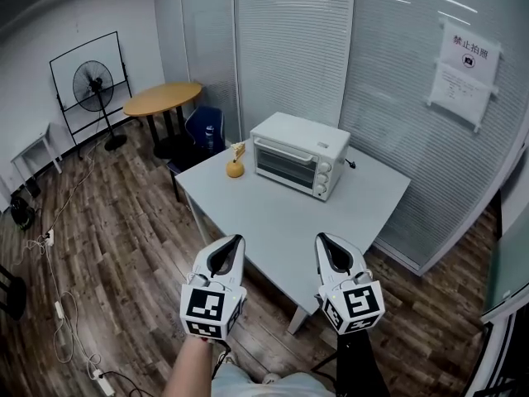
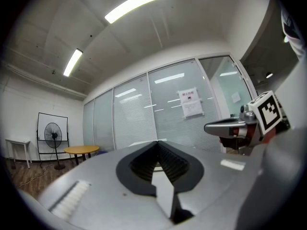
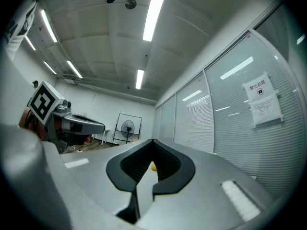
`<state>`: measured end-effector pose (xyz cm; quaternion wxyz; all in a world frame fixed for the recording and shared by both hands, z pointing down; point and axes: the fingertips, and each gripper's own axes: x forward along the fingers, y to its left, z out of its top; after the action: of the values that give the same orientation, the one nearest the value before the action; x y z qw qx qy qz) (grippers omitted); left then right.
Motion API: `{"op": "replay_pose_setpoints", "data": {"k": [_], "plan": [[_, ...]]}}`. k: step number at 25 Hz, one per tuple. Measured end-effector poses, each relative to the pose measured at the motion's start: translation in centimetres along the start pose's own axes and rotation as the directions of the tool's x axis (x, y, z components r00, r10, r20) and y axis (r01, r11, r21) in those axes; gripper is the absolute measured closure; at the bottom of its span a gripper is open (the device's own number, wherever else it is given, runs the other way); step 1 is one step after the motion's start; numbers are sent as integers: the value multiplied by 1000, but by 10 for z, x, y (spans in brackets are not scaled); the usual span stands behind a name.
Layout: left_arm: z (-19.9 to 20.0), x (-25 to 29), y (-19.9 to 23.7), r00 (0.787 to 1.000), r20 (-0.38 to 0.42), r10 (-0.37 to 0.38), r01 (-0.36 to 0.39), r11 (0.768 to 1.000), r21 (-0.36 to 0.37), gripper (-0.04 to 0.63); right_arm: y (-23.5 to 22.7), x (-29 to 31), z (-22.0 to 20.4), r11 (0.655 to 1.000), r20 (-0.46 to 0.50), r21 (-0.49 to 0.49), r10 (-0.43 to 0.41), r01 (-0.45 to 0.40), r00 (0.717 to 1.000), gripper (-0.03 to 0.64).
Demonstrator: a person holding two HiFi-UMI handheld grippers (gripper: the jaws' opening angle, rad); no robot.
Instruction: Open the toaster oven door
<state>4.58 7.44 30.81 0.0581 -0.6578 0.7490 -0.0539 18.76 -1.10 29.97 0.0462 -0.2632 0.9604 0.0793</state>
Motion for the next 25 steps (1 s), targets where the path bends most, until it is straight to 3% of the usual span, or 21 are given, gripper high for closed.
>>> {"op": "replay_pose_setpoints", "data": {"k": [14, 25], "plan": [[-16, 78, 24, 996, 34, -81, 81, 997, -17, 538, -17, 60, -24, 999, -21, -36, -29, 28, 999, 614], [-37, 177, 66, 969, 28, -244, 245, 970, -11, 538, -32, 146, -47, 990, -58, -92, -112, 107, 992, 613]]}}
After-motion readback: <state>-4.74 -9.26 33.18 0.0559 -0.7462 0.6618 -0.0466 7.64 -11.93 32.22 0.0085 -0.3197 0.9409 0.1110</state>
